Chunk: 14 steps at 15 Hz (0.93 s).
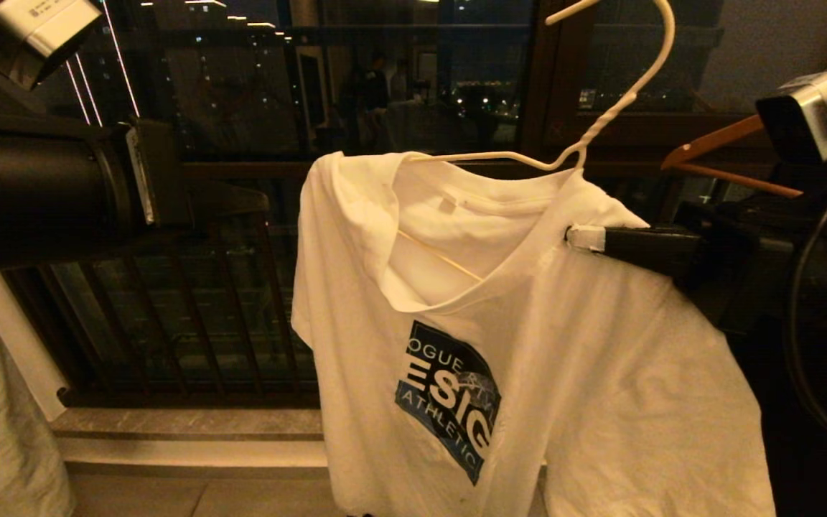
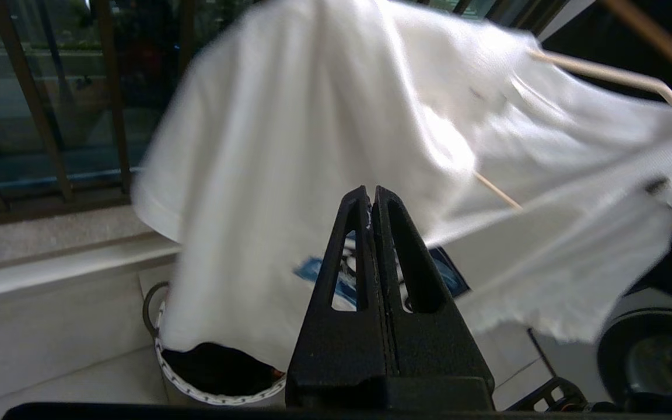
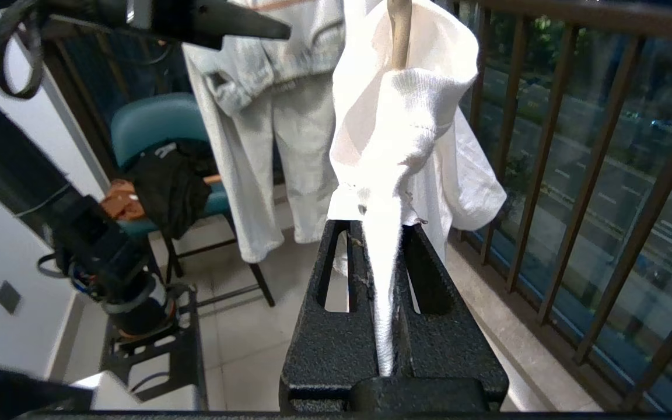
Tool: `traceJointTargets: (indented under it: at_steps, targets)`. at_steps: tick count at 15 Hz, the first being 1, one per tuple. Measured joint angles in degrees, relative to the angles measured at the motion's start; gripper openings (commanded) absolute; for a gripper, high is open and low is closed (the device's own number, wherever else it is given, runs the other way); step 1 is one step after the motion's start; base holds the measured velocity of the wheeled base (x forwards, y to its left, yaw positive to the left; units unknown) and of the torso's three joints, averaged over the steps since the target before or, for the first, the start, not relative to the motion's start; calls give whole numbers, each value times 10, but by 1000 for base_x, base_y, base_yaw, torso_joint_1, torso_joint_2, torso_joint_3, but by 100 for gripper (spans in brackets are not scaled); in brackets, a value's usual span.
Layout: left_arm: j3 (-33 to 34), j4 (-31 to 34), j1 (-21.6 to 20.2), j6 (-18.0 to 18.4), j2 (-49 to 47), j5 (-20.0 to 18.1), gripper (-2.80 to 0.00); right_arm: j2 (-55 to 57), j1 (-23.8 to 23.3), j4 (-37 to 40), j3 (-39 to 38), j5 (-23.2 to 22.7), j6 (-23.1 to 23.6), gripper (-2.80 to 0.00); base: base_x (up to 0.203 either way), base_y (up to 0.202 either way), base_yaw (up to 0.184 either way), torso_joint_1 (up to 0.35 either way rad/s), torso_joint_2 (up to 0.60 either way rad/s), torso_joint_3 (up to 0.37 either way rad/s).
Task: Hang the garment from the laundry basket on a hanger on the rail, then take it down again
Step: Hang the clothes rack on the clothesline
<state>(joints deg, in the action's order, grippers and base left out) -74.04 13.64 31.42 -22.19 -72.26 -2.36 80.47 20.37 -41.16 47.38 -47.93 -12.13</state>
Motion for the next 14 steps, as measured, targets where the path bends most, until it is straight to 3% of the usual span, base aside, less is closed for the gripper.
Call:
traceJointTargets:
  at_steps: [4,10,14]
  targets:
    - [-16,46,24,0,21,-1,-280,-59,0,2,-37,2,0,-280,0,0,0,266,-588,-320]
    - [-60,145,85,-2,62,-1,-280,-101,-4,4,-60,3,-1,-280,0,0,0,173,-366,-196]
    - [-68,147,92,-1,73,-1,-280,-106,-5,4,-63,3,-1,-280,0,0,0,160,-331,-175]
